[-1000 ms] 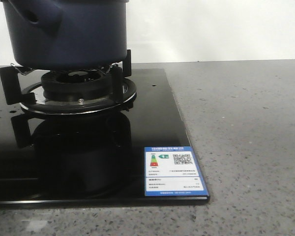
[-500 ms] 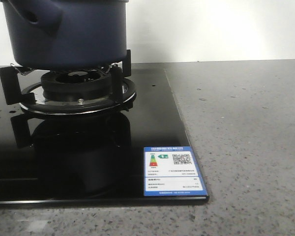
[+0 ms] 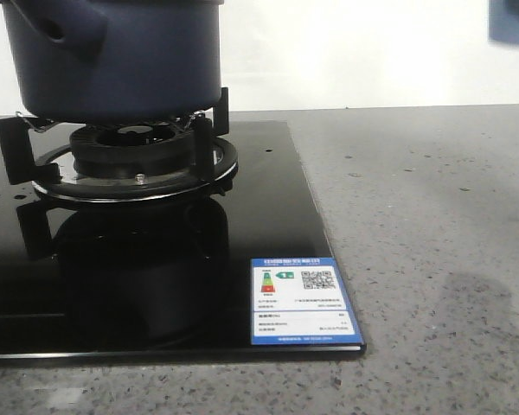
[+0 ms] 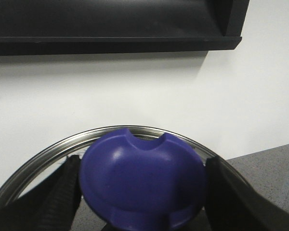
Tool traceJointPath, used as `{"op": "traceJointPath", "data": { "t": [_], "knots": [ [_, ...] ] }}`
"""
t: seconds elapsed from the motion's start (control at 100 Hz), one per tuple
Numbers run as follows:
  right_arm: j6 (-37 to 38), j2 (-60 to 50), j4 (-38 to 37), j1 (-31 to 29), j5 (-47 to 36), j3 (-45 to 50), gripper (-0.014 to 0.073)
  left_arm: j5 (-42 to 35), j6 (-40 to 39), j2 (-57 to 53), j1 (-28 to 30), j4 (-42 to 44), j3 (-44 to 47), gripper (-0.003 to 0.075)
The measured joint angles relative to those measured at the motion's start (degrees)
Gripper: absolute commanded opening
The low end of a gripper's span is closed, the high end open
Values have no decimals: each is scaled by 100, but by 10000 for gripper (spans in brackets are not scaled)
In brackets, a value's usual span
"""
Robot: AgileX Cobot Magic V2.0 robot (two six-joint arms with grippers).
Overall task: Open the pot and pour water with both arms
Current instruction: 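Carry the empty cup back, set it upright on counter, open right gripper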
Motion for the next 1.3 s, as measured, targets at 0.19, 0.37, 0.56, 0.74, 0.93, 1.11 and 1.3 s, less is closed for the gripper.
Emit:
{"op": "traceJointPath", "data": {
  "t": [0.19, 0.37, 0.56, 0.74, 0.93, 1.11, 1.3],
  "knots": [
    [9, 740, -43, -302, -746, 65, 330, 0, 0, 0, 0, 0, 0, 358],
    [22, 1404, -56, -600, -1739, 65, 330, 0, 0, 0, 0, 0, 0, 358],
    [22, 2071, -89, -921, -2562, 65, 330, 0, 0, 0, 0, 0, 0, 358],
    [-12, 2327, -92, -1119, -2879, 65, 330, 0, 0, 0, 0, 0, 0, 358],
    [-345, 2340, -103, -1121, -2913, 65, 330, 0, 0, 0, 0, 0, 0, 358],
    [-406, 2340, -155, -1121, -2913, 65, 330, 0, 0, 0, 0, 0, 0, 358],
    [-416, 2340, -163, -1121, -2853, 65, 330, 0, 0, 0, 0, 0, 0, 358]
  ]
}}
